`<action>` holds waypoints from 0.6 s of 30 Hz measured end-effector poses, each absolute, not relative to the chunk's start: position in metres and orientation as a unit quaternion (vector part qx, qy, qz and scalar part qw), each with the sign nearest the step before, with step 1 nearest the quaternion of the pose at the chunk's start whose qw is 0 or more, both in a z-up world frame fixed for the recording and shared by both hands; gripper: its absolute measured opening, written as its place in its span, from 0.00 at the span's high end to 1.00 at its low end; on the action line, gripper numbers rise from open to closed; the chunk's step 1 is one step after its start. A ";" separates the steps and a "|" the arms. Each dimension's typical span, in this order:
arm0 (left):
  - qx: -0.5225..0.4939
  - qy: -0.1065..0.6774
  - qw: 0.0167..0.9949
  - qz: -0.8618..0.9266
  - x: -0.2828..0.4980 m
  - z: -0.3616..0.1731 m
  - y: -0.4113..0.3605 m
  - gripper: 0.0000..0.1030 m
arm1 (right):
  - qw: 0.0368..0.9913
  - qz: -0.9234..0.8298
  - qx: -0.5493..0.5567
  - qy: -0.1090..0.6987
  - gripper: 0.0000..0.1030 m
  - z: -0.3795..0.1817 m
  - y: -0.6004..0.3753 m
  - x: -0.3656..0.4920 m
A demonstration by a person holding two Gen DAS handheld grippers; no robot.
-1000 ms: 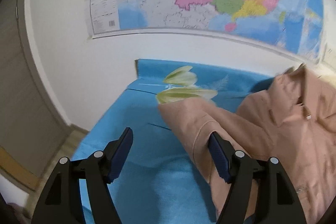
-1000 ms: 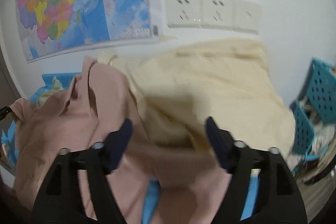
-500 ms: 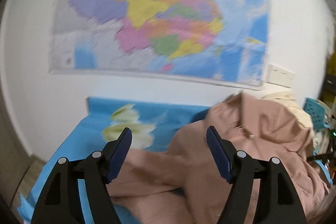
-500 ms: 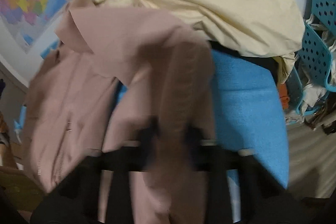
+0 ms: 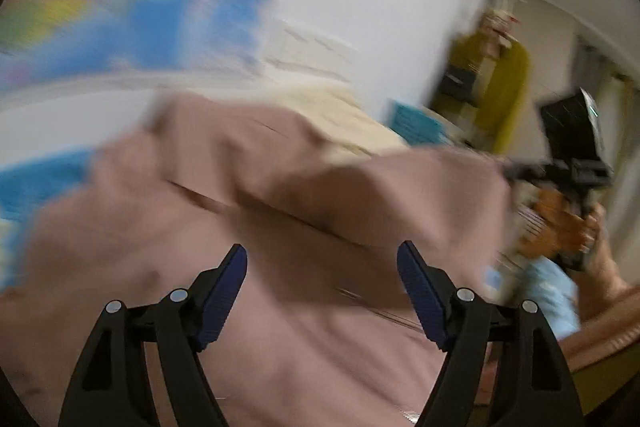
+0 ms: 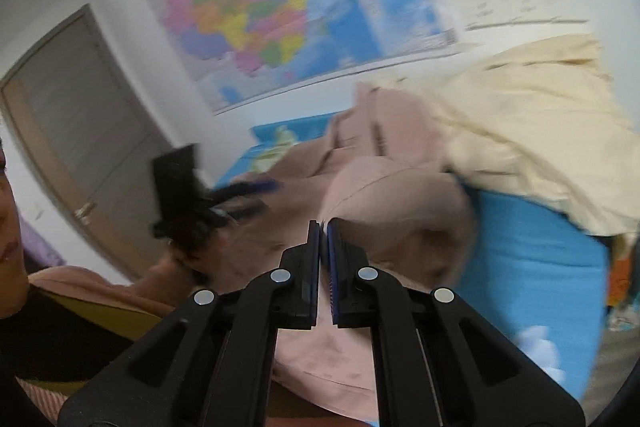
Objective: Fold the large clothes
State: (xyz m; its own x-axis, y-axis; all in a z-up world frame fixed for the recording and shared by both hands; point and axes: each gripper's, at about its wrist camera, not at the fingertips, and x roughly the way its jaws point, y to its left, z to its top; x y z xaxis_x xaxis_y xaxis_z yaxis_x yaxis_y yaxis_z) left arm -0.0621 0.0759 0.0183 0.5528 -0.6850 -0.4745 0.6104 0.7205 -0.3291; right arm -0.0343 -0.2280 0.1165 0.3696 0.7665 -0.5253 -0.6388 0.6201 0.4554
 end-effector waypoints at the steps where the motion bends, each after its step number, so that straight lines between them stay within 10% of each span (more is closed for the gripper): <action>1: -0.066 0.305 0.866 -0.390 -0.061 0.011 0.066 0.27 | 0.817 0.434 0.083 0.369 0.96 0.115 -0.218 -0.030; 7: -0.080 0.354 0.833 -0.417 -0.068 -0.020 0.054 0.24 | 0.784 0.463 0.075 0.406 0.94 0.087 -0.167 -0.012; 9: -0.092 0.357 0.835 -0.409 -0.071 -0.024 0.063 0.24 | 0.776 0.469 0.052 0.418 0.85 0.086 -0.160 -0.008; 11: -0.109 0.358 0.835 -0.403 -0.074 -0.024 0.072 0.23 | 0.797 0.447 0.013 0.406 0.49 0.093 -0.154 -0.003; 18: -0.083 0.385 0.819 -0.418 -0.079 -0.027 0.051 0.21 | 0.841 0.316 -0.051 0.436 0.38 0.066 -0.158 0.076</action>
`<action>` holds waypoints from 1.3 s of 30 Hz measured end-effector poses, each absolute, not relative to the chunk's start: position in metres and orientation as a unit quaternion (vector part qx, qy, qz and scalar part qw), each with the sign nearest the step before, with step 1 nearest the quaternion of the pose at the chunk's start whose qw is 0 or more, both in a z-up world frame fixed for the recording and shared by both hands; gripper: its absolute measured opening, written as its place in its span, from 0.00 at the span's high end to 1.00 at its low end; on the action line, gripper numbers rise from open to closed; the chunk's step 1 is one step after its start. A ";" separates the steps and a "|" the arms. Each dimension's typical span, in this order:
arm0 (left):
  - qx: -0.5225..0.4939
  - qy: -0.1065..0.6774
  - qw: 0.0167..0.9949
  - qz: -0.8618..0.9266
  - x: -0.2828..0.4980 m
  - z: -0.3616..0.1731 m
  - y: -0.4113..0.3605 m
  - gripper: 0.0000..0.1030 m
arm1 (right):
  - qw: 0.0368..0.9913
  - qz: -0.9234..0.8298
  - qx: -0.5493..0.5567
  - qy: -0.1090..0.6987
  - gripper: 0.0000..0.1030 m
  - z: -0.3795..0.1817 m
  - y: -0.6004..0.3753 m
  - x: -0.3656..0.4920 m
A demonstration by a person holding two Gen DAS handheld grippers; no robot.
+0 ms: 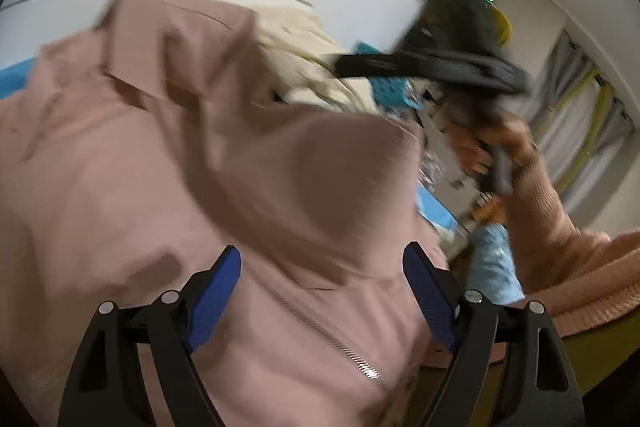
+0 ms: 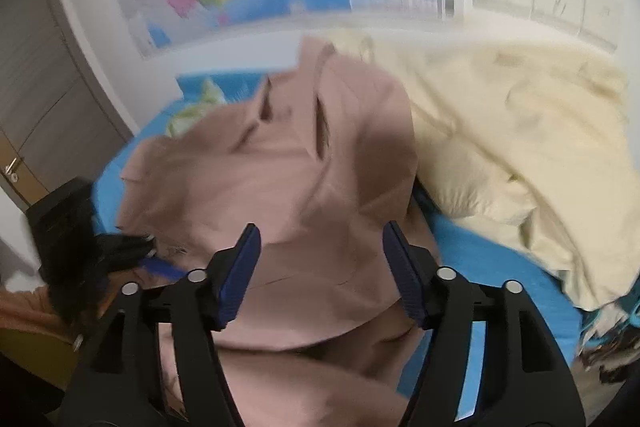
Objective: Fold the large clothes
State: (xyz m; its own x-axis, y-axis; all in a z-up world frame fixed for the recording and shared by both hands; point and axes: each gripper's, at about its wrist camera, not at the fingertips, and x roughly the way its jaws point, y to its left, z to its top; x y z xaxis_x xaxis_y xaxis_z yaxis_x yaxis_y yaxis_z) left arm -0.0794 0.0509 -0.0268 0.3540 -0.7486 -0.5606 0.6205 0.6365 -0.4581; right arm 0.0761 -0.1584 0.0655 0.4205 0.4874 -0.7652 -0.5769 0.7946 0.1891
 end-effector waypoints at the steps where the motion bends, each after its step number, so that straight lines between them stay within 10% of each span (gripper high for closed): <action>1: -0.078 0.389 0.816 -0.421 -0.079 -0.028 0.042 0.21 | 0.836 0.305 -0.060 0.452 0.37 0.054 -0.155 0.086; 4: -0.085 0.421 0.791 -0.435 -0.066 -0.037 0.018 0.21 | 0.811 0.306 -0.078 0.493 0.38 0.025 -0.140 0.106; 5: -0.090 0.432 0.785 -0.436 -0.061 -0.040 0.012 0.21 | 0.808 0.295 -0.092 0.502 0.57 0.015 -0.135 0.112; 7: -0.091 0.451 0.782 -0.420 -0.048 -0.047 0.003 0.47 | 0.797 0.299 -0.097 0.516 0.95 0.006 -0.132 0.118; 9: -0.093 0.462 0.780 -0.413 -0.042 -0.049 0.006 0.86 | 0.802 0.305 -0.076 0.507 0.95 0.014 -0.141 0.121; 12: -0.093 0.433 0.805 -0.395 -0.039 -0.034 0.034 0.95 | 0.835 0.293 -0.036 0.464 0.96 0.048 -0.170 0.122; 16: -0.104 0.395 0.848 -0.338 -0.028 -0.002 0.090 0.95 | 0.856 0.264 0.038 0.442 0.89 0.068 -0.218 0.134; 19: -0.101 0.395 0.872 -0.271 -0.019 0.004 0.128 0.91 | 0.856 0.260 0.068 0.441 0.48 0.061 -0.241 0.124; 26: -0.088 0.401 0.872 -0.266 -0.027 -0.005 0.136 0.63 | 0.835 0.324 -0.043 0.444 0.12 0.031 -0.218 0.038; 30: -0.084 0.414 0.858 -0.292 -0.028 -0.015 0.120 0.54 | 0.813 0.297 -0.074 0.495 0.32 -0.001 -0.210 0.035; 32: -0.086 0.420 0.852 -0.299 -0.024 -0.016 0.112 0.49 | 0.789 0.309 -0.062 0.527 0.73 -0.013 -0.206 0.036; 39: -0.107 0.405 0.855 -0.306 -0.031 -0.009 0.125 0.40 | 0.733 0.493 0.039 0.466 0.98 0.048 -0.163 -0.022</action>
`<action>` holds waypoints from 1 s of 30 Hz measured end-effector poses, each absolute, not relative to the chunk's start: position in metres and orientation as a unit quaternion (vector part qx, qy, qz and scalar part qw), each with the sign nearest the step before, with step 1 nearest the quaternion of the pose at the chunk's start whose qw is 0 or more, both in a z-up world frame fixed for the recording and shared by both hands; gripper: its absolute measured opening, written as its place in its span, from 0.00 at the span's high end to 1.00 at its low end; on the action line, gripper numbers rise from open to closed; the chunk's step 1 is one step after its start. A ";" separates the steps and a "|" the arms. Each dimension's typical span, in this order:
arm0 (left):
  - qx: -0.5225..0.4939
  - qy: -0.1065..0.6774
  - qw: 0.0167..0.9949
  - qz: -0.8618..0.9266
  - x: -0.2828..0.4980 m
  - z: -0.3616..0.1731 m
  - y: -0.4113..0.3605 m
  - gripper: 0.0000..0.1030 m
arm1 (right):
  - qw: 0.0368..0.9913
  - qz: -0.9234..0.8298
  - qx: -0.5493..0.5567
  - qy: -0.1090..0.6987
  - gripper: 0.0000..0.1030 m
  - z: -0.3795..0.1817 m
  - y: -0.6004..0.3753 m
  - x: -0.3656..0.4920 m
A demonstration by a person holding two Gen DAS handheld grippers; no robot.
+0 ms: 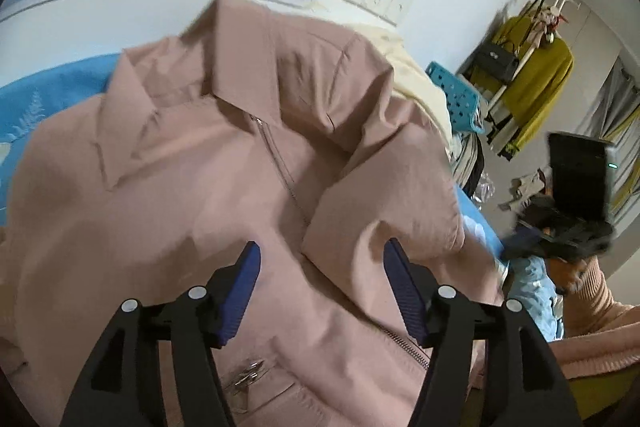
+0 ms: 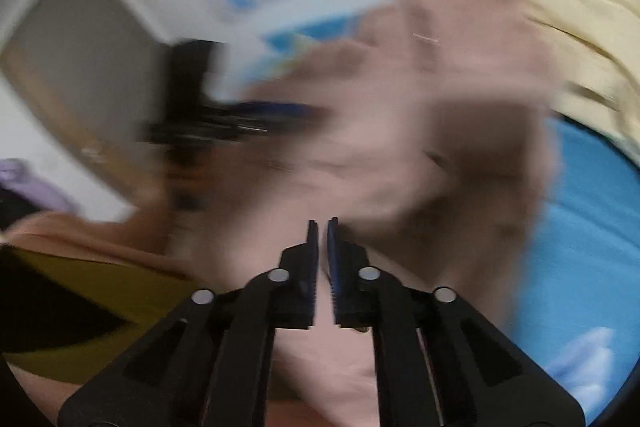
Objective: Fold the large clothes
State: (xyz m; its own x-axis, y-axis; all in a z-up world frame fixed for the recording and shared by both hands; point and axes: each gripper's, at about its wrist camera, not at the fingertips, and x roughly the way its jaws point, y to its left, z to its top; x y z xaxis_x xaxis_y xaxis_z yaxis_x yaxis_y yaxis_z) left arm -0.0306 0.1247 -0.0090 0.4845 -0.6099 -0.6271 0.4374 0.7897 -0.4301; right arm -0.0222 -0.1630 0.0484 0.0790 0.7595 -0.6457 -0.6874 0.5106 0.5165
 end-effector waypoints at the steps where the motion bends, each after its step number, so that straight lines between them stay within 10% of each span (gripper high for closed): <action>1: -0.113 0.402 0.856 -0.306 -0.031 -0.007 0.130 0.39 | 0.721 0.516 0.049 0.460 0.98 0.054 -0.148 -0.030; 7: -0.102 0.394 0.864 -0.295 -0.046 0.000 0.146 0.33 | 0.695 0.552 0.004 0.460 0.92 0.043 -0.085 -0.044; 9: -0.094 0.404 0.858 -0.303 -0.054 -0.006 0.141 0.29 | 0.737 0.515 -0.009 0.438 0.72 0.055 -0.094 -0.025; 11: -0.086 0.417 0.845 -0.323 -0.058 -0.017 0.127 0.29 | 0.819 0.412 -0.037 0.397 0.27 0.073 -0.116 0.001; 19: -0.048 0.472 0.806 -0.354 -0.043 -0.052 0.059 0.28 | 0.877 0.228 -0.125 0.405 0.15 0.057 -0.109 0.111; 21: -0.041 0.473 0.804 -0.358 -0.041 -0.053 0.051 0.28 | 0.866 0.222 -0.148 0.423 0.21 0.046 -0.099 0.120; 23: -0.041 0.475 0.801 -0.362 -0.041 -0.053 0.048 0.28 | 0.854 0.210 -0.183 0.440 0.90 0.037 -0.101 0.133; 30: -0.042 0.489 0.789 -0.371 -0.036 -0.059 0.044 0.19 | 0.881 0.204 -0.081 0.420 0.97 0.092 -0.171 0.162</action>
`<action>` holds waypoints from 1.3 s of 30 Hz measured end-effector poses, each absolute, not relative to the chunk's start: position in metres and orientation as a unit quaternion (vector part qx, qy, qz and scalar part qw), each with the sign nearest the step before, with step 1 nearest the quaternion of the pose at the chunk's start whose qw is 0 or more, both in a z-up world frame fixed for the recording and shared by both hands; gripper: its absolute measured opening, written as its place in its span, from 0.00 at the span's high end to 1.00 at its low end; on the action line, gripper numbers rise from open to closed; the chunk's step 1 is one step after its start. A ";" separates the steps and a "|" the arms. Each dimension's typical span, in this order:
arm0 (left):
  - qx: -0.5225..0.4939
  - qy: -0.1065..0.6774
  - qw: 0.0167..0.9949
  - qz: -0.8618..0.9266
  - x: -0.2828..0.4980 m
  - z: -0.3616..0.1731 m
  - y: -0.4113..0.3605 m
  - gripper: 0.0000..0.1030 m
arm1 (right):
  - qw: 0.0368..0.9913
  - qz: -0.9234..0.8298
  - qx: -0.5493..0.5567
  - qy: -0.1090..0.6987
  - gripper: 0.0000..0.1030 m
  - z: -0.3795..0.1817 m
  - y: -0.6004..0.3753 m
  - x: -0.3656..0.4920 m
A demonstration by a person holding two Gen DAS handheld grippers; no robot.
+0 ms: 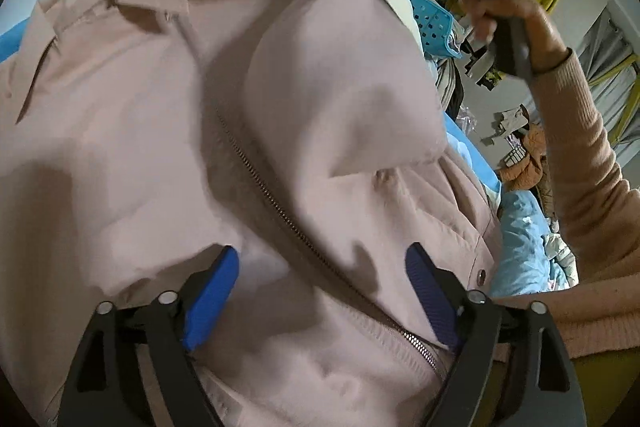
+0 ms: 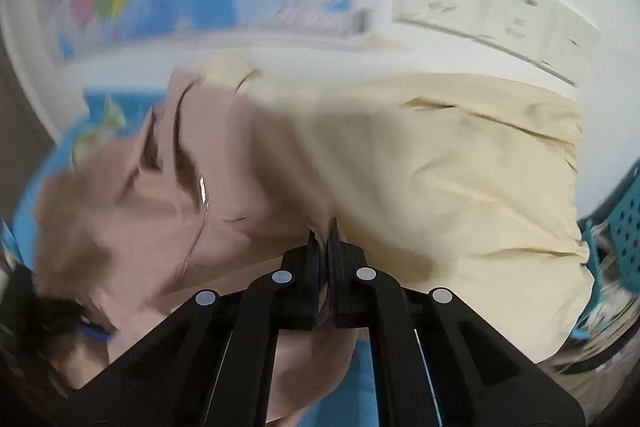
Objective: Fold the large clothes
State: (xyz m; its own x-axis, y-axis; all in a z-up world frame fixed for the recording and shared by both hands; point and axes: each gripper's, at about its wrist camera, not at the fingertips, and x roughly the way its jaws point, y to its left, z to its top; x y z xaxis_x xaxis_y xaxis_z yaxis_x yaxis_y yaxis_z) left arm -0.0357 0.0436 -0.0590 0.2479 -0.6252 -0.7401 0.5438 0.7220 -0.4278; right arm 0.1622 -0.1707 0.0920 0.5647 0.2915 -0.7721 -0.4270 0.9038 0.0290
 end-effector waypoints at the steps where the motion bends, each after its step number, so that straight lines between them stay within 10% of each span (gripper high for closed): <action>1: -0.041 0.490 0.788 -0.371 -0.035 -0.059 0.043 0.19 | 0.881 0.203 -0.067 0.422 0.97 0.093 -0.176 0.166; 4: -0.028 0.484 0.788 -0.379 -0.033 -0.058 0.031 0.23 | 0.879 0.202 -0.054 0.427 0.97 0.083 -0.180 0.174; 6: -0.010 0.481 0.783 -0.393 -0.033 -0.059 0.022 0.87 | 0.880 0.204 -0.048 0.427 0.97 0.078 -0.182 0.175; 7: -0.005 0.491 0.778 -0.392 -0.030 -0.060 0.021 0.99 | 0.879 0.205 -0.042 0.428 0.97 0.075 -0.185 0.176; 19: 0.116 0.432 0.876 -0.180 0.021 0.028 0.148 0.91 | 0.874 0.221 -0.001 0.432 0.97 0.063 -0.202 0.186; 28: 0.071 0.481 0.828 -0.279 -0.015 -0.019 0.137 0.30 | 0.872 0.227 0.005 0.434 0.94 0.059 -0.206 0.183; 32: 0.092 0.507 0.818 -0.257 -0.017 -0.049 0.119 0.32 | 0.871 0.229 0.005 0.435 0.94 0.058 -0.205 0.183; 36: 0.100 0.496 0.824 -0.256 -0.011 -0.047 0.126 0.98 | 0.870 0.231 0.013 0.435 0.94 0.056 -0.207 0.185; 39: 0.104 0.452 0.861 -0.210 0.000 -0.010 0.152 0.97 | 0.873 0.228 0.011 0.431 0.94 0.058 -0.207 0.185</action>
